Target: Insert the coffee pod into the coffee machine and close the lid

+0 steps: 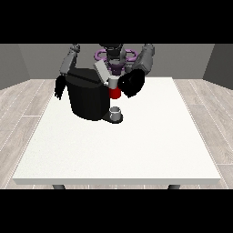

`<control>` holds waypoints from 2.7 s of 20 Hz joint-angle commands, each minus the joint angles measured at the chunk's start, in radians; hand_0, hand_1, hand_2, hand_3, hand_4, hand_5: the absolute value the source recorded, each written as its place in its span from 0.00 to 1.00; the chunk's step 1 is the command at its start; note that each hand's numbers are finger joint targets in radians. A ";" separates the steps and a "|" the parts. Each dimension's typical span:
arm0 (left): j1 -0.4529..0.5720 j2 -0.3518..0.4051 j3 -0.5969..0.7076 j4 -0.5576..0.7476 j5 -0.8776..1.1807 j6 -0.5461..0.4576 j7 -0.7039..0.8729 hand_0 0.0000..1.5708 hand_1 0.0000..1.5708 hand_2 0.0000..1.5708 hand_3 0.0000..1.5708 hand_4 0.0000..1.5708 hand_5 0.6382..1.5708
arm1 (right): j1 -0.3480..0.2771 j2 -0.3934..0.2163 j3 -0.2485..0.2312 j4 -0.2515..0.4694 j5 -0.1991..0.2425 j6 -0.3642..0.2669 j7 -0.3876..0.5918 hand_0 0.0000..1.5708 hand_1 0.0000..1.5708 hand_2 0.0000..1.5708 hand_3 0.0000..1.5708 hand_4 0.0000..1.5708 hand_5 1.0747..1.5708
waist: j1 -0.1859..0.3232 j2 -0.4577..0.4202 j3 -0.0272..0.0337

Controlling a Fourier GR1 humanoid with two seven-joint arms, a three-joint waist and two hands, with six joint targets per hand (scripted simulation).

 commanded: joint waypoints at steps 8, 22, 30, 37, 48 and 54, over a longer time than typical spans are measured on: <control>0.219 -0.235 0.008 -0.064 0.134 -0.008 -0.154 0.00 0.00 0.00 0.00 0.00 1.00 | 0.162 -0.019 -0.055 0.123 -0.034 0.053 -0.102 0.00 0.00 0.00 0.00 0.16 1.00 | 0.143 -0.171 0.0003; 0.815 -0.322 0.088 0.002 0.294 -0.139 -0.414 0.00 0.00 0.00 0.00 0.23 1.00 | 0.454 0.134 0.173 -0.114 0.118 -0.040 -0.009 0.00 0.00 0.00 0.00 0.00 1.00 | 0.218 -0.646 -0.0027; 0.984 -0.314 0.090 0.005 0.308 -0.161 -0.416 0.00 0.00 0.00 0.00 0.21 1.00 | 0.435 0.159 0.318 -0.396 0.130 -0.116 0.148 0.00 0.00 0.00 0.00 0.13 1.00 | 0.194 -0.782 -0.0007; 1.057 -0.331 0.045 -0.126 0.337 -0.203 -0.456 0.00 0.00 0.00 0.00 0.19 1.00 | 0.405 0.142 0.326 -0.603 0.209 -0.167 0.293 0.00 0.00 0.00 0.00 0.25 1.00 | 0.259 -0.694 0.0000; 1.063 -0.324 -0.003 -0.317 0.428 -0.293 -0.444 0.00 0.00 0.00 0.00 0.11 1.00 | 0.234 0.159 0.296 -0.530 0.288 -0.306 0.291 0.00 0.00 0.00 0.00 0.17 1.00 | 0.364 -0.475 0.0002; 1.059 -0.357 -0.048 -0.423 0.426 -0.214 -0.429 0.00 0.00 0.00 0.00 0.12 1.00 | 0.116 0.130 0.212 -0.454 0.277 -0.287 0.292 0.00 0.00 0.00 0.00 0.22 1.00 | 0.360 -0.412 0.0003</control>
